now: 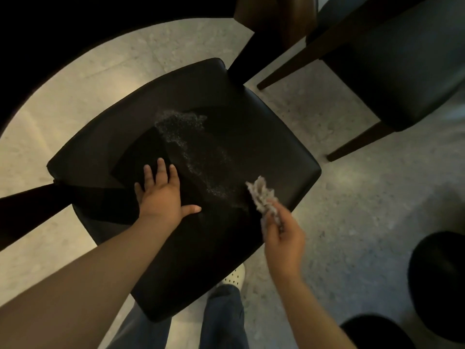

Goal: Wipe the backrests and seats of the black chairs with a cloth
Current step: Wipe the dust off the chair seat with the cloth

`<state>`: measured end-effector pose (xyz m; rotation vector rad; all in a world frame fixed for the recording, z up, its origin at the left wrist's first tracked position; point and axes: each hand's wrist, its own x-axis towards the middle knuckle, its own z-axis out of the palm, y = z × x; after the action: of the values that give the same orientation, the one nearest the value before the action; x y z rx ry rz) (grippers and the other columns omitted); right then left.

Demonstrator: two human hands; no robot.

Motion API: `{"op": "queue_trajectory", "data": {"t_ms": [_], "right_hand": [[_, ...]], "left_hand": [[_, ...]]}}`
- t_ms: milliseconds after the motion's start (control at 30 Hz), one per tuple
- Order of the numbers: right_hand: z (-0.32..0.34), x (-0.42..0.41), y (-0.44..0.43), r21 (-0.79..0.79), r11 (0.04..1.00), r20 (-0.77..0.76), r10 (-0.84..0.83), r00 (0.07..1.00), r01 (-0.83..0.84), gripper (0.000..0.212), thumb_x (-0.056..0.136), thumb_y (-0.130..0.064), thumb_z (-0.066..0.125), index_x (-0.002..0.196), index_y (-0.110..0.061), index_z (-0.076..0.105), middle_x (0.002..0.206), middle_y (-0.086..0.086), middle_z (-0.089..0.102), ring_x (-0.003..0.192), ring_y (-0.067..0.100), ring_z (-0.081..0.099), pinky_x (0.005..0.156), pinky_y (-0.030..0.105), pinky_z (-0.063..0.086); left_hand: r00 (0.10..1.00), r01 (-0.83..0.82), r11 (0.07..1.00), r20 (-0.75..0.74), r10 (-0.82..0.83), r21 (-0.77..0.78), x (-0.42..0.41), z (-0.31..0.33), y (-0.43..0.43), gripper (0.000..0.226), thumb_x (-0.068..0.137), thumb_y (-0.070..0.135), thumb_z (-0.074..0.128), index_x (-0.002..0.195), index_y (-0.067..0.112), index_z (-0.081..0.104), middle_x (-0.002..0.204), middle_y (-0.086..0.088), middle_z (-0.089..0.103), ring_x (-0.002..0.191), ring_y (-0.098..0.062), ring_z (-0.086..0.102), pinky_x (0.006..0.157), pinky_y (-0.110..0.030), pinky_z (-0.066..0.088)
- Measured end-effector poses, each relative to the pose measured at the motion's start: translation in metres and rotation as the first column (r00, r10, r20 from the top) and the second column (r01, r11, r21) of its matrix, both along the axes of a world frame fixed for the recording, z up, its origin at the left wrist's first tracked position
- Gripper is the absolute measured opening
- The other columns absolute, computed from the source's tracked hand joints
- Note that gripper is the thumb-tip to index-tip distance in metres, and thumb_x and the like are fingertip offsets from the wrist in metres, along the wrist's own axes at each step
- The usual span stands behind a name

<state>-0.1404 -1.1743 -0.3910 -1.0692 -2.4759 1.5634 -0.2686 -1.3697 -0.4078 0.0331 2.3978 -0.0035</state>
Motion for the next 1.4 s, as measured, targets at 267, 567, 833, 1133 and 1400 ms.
{"op": "queue_trajectory", "data": {"t_ms": [267, 567, 833, 1133, 1400], "right_hand": [[-0.021, -0.022, 0.012, 0.102, 0.993, 0.037, -0.059, 0.998, 0.055, 0.036, 0.095, -0.013, 0.055, 0.126, -0.031, 0.06, 0.126, -0.007, 0.061, 0.114, 0.01, 0.059, 0.097, 0.04, 0.052], [0.017, -0.048, 0.009, 0.068, 0.988, -0.03, 0.138, 0.99, -0.135, 0.029, 0.096, -0.014, 0.054, 0.118, -0.031, 0.062, 0.09, -0.015, 0.063, 0.078, 0.002, 0.062, 0.066, 0.015, 0.052], [0.024, -0.138, 0.015, 0.174, 0.892, -0.01, 0.425, 0.905, -0.417, 0.029, 0.098, -0.016, 0.052, 0.123, -0.029, 0.06, 0.1, -0.019, 0.057, 0.091, -0.003, 0.056, 0.077, 0.015, 0.044], [-0.014, -0.165, -0.014, 0.215, 0.864, 0.149, 0.432, 0.89, -0.455, 0.041, 0.099, -0.014, 0.046, 0.138, -0.027, 0.047, 0.124, -0.002, 0.059, 0.105, 0.009, 0.06, 0.096, 0.029, 0.05], [0.008, -0.151, -0.001, 0.089, 0.841, 0.019, 0.535, 0.845, -0.534, 0.026, 0.096, -0.013, 0.053, 0.11, -0.032, 0.062, 0.094, -0.015, 0.062, 0.083, -0.002, 0.06, 0.071, 0.016, 0.051]], "left_hand": [[1.0, 0.007, 0.999, -0.027, -0.006, 0.042, 0.002, 0.002, -0.003, 0.116, 0.078, 0.067, 0.063, 0.155, 0.019, -0.009, 0.16, -0.009, -0.023, 0.147, -0.036, -0.017, 0.119, -0.057, 0.009], [0.995, -0.015, 0.981, -0.09, 0.033, 0.193, 0.011, 0.002, -0.02, 0.107, 0.08, 0.068, 0.059, 0.155, 0.024, -0.004, 0.162, -0.004, -0.016, 0.149, -0.028, -0.015, 0.121, -0.052, 0.007], [0.953, -0.169, 0.931, -0.187, 0.238, 0.323, 0.006, 0.005, -0.034, 0.095, 0.084, 0.055, 0.064, 0.156, 0.02, 0.012, 0.164, -0.005, 0.003, 0.15, -0.025, 0.001, 0.121, -0.048, 0.015], [0.943, -0.254, 0.961, -0.194, 0.272, 0.113, -0.019, -0.004, -0.045, 0.112, 0.078, 0.07, 0.06, 0.155, 0.02, -0.004, 0.163, -0.007, -0.011, 0.149, -0.035, -0.01, 0.12, -0.054, 0.007], [0.945, -0.271, 0.956, -0.159, 0.286, 0.113, -0.02, -0.015, -0.047, 0.113, 0.078, 0.069, 0.061, 0.155, 0.023, -0.008, 0.161, -0.005, -0.018, 0.147, -0.035, -0.016, 0.12, -0.056, 0.004]]}}
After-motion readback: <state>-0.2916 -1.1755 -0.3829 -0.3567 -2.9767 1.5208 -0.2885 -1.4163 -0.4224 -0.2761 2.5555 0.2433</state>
